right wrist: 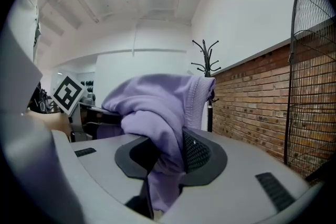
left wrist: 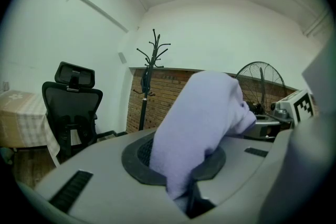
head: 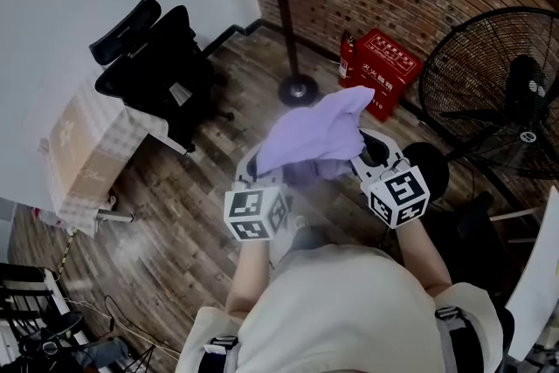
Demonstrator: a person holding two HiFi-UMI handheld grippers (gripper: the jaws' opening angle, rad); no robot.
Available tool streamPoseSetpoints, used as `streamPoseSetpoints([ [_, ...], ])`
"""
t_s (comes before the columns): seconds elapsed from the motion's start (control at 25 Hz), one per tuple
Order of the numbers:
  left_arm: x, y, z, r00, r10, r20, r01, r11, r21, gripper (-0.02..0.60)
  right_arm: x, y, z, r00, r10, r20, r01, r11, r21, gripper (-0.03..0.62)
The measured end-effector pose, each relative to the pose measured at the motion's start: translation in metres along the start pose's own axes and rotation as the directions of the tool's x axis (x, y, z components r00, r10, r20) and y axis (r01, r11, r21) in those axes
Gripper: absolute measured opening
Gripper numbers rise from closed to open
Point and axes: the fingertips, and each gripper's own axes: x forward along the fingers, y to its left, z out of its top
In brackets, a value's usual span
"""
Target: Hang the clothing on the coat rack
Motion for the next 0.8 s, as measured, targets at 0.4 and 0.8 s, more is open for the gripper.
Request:
streamPoseSetpoints([
  [0.4, 0.034, 0.025, 0.020, 0.999, -0.033, 0.001, 0.033, 0.999, 0.013, 0.048, 0.039, -0.015, 0.015, 0.999, -0.041, 0.016, 0.041, 0.999, 0.001, 0.098],
  [0.8, 0.056, 0.069, 0.038, 0.999, -0.053, 0.005, 0.052, 0.998, 0.045, 0.048, 0.089, -0.012, 0.023, 0.997, -0.065, 0.030, 0.065, 0.998, 0.010, 0.098],
])
